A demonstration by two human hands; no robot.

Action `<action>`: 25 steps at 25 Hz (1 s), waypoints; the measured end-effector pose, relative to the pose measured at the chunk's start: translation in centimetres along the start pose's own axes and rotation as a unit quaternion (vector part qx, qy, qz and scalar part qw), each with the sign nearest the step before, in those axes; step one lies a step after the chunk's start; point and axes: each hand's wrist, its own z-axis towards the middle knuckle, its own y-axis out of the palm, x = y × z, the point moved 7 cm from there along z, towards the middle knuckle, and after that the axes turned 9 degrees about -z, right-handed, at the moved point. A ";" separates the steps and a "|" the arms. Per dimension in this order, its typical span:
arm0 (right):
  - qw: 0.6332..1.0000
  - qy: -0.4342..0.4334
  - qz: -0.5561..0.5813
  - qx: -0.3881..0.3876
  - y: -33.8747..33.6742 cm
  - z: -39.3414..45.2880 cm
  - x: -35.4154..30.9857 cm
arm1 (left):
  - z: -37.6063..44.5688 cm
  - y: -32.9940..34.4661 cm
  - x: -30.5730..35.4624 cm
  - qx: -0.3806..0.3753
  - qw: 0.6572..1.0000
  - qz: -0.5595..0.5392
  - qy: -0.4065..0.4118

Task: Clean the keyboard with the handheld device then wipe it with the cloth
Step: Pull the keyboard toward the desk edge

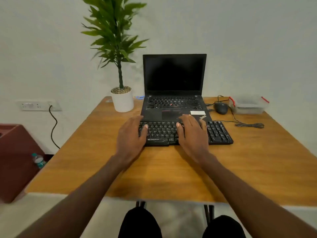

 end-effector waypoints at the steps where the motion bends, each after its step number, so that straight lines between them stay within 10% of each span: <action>1: 1.000 0.004 -0.008 0.005 -0.4 -1.0 -0.1 | -0.9 -0.5 -0.3 0.012 1.000 0.004 -0.018; 9: 0.996 0.016 -0.077 0.036 -0.6 -2.7 -0.3 | -2.7 -0.7 -1.3 0.022 0.989 0.110 -0.096; 25: 0.996 0.050 -0.030 0.060 0.1 -2.0 1.4 | -2.2 -0.4 -5.6 0.043 0.977 -0.007 -0.208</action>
